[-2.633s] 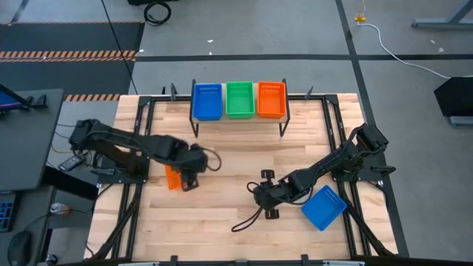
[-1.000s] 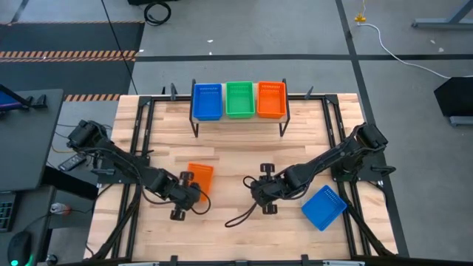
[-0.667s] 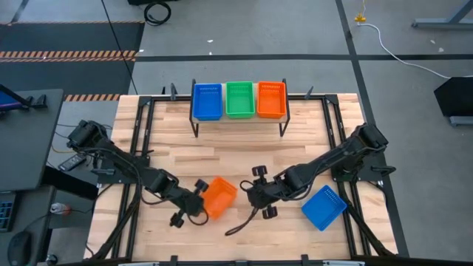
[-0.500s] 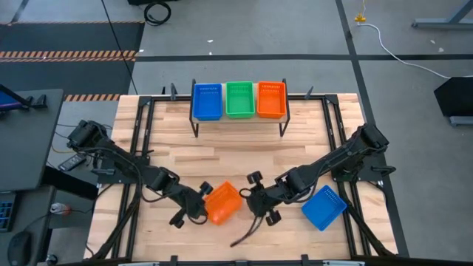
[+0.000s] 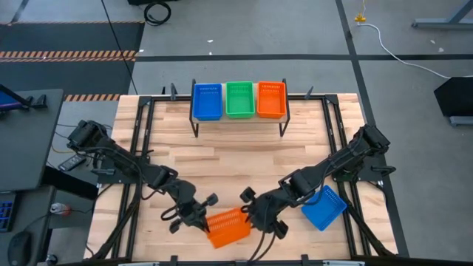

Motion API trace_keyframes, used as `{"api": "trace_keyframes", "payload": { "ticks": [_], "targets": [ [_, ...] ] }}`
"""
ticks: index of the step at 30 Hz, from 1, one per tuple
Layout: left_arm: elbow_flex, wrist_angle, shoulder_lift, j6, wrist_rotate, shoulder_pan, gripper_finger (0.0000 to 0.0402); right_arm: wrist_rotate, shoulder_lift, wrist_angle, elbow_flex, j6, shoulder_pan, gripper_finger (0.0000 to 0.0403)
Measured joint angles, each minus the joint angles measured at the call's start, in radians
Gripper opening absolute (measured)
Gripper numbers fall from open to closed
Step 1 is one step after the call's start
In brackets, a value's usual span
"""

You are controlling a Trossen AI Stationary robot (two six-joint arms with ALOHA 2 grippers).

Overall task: Stack baskets on shelf by color
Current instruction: Stack the orange bin on top of the orange bin on the shelf

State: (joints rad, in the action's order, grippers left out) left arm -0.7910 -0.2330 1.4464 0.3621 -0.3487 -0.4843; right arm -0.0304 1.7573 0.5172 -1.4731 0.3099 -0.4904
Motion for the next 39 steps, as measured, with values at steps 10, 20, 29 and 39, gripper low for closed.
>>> {"api": "trace_keyframes", "payload": {
  "ticks": [10, 20, 29, 39],
  "targets": [
    [0.0, -0.113, 0.0, 0.046, 0.017, -0.001, 0.0026, -0.129, 0.0, -0.059, 0.0, 0.013, 0.0, 0.0119],
    [0.0, -0.153, 0.0, 0.04, 0.159, 0.001, 0.0063, -0.175, 0.0, -0.069, 0.001, 0.118, -0.025, 0.0016],
    [0.0, 0.02, -0.017, -0.099, 0.371, 0.039, 0.0117, -0.077, -0.039, -0.01, 0.002, 0.092, -0.027, 0.0014],
    [-0.002, 0.122, -0.043, -0.195, 0.646, 0.065, 0.0177, -0.019, -0.059, 0.128, 0.001, -0.018, 0.007, 0.0014]
  ]
}}
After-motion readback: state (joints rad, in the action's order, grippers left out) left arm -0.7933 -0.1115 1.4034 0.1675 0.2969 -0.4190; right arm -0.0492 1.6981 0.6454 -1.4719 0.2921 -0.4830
